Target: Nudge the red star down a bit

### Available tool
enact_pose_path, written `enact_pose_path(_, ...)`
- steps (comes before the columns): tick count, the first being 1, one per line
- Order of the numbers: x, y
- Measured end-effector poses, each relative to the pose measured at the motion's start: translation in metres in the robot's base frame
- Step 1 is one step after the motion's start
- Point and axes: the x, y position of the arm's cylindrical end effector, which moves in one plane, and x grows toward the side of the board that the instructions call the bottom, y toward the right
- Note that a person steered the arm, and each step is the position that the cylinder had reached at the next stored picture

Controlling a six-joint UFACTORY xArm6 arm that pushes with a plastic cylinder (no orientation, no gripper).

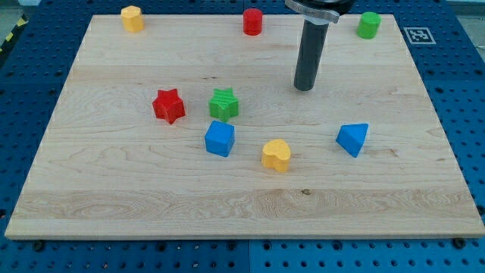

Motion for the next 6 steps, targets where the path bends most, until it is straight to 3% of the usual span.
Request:
enact_pose_path(1,0.000,0.000)
enact_pose_path(3,0.000,-0.229)
enact_pose_path(4,0.000,-0.242)
enact_pose_path(6,0.013,-0.190)
